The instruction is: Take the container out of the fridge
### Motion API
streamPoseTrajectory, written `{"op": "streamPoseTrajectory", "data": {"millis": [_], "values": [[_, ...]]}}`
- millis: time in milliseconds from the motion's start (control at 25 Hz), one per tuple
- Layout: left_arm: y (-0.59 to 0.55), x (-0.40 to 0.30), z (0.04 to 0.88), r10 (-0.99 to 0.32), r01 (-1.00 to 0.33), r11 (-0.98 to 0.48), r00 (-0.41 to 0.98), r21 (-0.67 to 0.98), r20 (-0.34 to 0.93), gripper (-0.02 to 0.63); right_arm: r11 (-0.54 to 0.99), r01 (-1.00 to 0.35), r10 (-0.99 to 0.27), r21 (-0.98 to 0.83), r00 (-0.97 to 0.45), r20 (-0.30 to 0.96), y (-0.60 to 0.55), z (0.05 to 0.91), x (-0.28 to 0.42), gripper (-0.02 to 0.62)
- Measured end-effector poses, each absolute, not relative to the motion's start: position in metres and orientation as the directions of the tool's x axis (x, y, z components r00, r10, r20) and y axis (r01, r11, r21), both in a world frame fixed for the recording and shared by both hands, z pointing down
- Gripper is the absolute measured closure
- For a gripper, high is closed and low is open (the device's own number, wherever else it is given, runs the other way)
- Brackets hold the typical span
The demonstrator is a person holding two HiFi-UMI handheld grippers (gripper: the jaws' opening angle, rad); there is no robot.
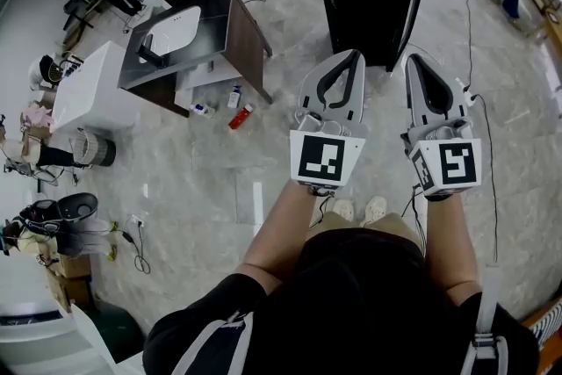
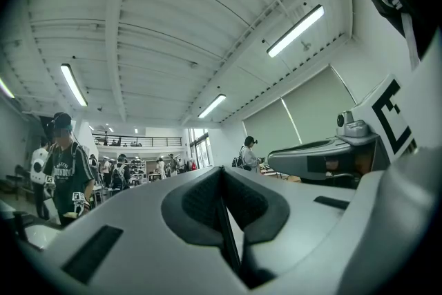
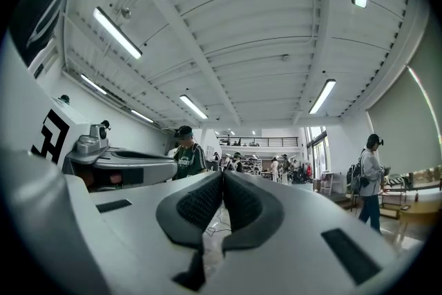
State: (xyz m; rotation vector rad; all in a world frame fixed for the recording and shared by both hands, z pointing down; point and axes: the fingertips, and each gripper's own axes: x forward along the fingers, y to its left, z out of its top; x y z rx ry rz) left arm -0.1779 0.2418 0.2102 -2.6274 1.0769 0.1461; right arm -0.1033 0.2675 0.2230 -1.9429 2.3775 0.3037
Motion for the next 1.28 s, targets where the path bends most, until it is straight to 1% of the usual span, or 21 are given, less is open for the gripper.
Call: {"op": "streamPoseTrajectory", "data": {"millis": [200, 760, 1200, 1280], "values": [[0.248, -0.188, 0.211, -0.656, -0.688, -0.686, 0.725, -0.237, -0.207, 0.583, 0.173, -0.966, -0.966, 0.192, -0.204, -0.158, 0.275, 0.225, -0.120, 0.560], [0.265, -0.236, 0.215, -0.635, -0.674, -0.699, 0.738, -0.237, -0.228, 0.583, 0.137, -0.975, -0.976, 0.174, -0.163, -0.145, 0.294, 0.233, -0.161, 0.560], [0.249, -0.230, 0.227, -0.620, -0.654, -0.710, 0.756, -0.262, -0.208, 0.583, 0.127, -0.975, -0.977, 0.181, -0.154, -0.150, 0.276, 0.240, -0.156, 0.560], [0.241, -0.228, 0.232, -0.625, -0.652, -0.712, 0.757, -0.259, -0.189, 0.583, 0.129, -0.974, -0.974, 0.187, -0.160, -0.160, 0.268, 0.242, -0.153, 0.560]]}}
